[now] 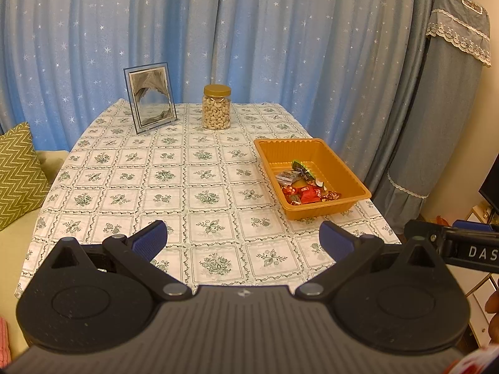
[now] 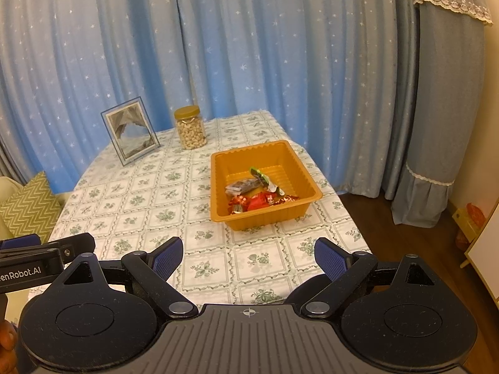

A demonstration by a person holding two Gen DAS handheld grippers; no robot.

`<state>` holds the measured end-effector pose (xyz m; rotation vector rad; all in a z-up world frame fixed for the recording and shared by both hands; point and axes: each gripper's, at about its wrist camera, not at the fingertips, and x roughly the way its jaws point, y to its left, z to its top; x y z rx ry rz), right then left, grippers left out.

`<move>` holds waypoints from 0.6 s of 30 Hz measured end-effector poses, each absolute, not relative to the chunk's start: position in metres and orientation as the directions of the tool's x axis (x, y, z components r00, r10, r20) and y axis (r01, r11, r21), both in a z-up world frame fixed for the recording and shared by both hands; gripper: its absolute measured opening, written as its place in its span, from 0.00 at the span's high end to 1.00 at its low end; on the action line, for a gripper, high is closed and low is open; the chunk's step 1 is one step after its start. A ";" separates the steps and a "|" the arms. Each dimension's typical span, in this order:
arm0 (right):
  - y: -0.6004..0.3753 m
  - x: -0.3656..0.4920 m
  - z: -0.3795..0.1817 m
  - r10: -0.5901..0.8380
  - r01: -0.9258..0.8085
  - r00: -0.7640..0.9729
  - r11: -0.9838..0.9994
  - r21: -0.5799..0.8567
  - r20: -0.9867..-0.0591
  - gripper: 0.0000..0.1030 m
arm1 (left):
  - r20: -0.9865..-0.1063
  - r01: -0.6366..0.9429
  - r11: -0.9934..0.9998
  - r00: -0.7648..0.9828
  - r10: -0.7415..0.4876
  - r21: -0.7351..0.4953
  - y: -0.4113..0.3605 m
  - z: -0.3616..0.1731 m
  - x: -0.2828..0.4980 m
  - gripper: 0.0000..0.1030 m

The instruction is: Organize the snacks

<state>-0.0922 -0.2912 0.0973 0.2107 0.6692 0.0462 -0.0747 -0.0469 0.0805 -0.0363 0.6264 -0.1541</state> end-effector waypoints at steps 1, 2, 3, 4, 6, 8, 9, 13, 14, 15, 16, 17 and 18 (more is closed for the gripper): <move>-0.291 -0.092 0.097 0.110 0.025 0.784 0.978 0.208 -0.611 0.12 | -0.581 0.133 0.988 0.799 -0.155 -0.081 -0.047 0.081 -0.075 0.00; -0.291 -0.092 0.097 0.111 0.024 0.784 0.978 0.209 -0.611 0.12 | -0.581 0.133 0.988 0.799 -0.154 -0.080 -0.047 0.081 -0.075 0.00; -0.291 -0.092 0.097 0.111 0.024 0.785 0.978 0.209 -0.610 0.12 | -0.581 0.133 0.988 0.799 -0.154 -0.080 -0.047 0.081 -0.075 0.00; -0.291 -0.092 0.097 0.111 0.025 0.785 0.978 0.209 -0.610 0.12 | -0.581 0.133 0.988 0.799 -0.155 -0.081 -0.047 0.081 -0.075 0.00; -0.291 -0.092 0.097 0.111 0.024 0.784 0.978 0.208 -0.611 0.12 | -0.581 0.133 0.988 0.799 -0.155 -0.080 -0.047 0.081 -0.075 0.00; -0.291 -0.092 0.097 0.112 0.023 0.784 0.978 0.209 -0.611 0.12 | -0.582 0.132 0.988 0.799 -0.154 -0.080 -0.047 0.081 -0.075 0.00; -0.292 -0.092 0.098 0.112 0.024 0.784 0.977 0.210 -0.611 0.12 | -0.581 0.133 0.988 0.799 -0.154 -0.080 -0.047 0.081 -0.075 0.00; -0.292 -0.093 0.098 0.111 0.025 0.784 0.977 0.210 -0.611 0.12 | -0.580 0.133 0.988 0.800 -0.155 -0.080 -0.047 0.080 -0.076 0.00; -0.291 -0.092 0.097 0.111 0.025 0.784 0.978 0.209 -0.611 0.12 | -0.579 0.133 0.988 0.801 -0.154 -0.079 -0.047 0.080 -0.076 0.00; -0.292 -0.092 0.098 0.111 0.025 0.784 0.977 0.210 -0.611 0.12 | -0.580 0.133 0.988 0.800 -0.154 -0.079 -0.047 0.080 -0.075 0.00; -0.292 -0.092 0.098 0.112 0.025 0.784 0.977 0.210 -0.611 0.12 | -0.580 0.133 0.988 0.800 -0.155 -0.080 -0.047 0.080 -0.076 0.00; -0.292 -0.092 0.097 0.111 0.025 0.784 0.978 0.209 -0.611 0.12 | -0.580 0.134 0.988 0.800 -0.155 -0.080 -0.046 0.080 -0.076 0.00; -0.292 -0.092 0.098 0.111 0.025 0.784 0.977 0.210 -0.610 0.12 | -0.580 0.134 0.988 0.800 -0.156 -0.080 -0.046 0.080 -0.075 0.00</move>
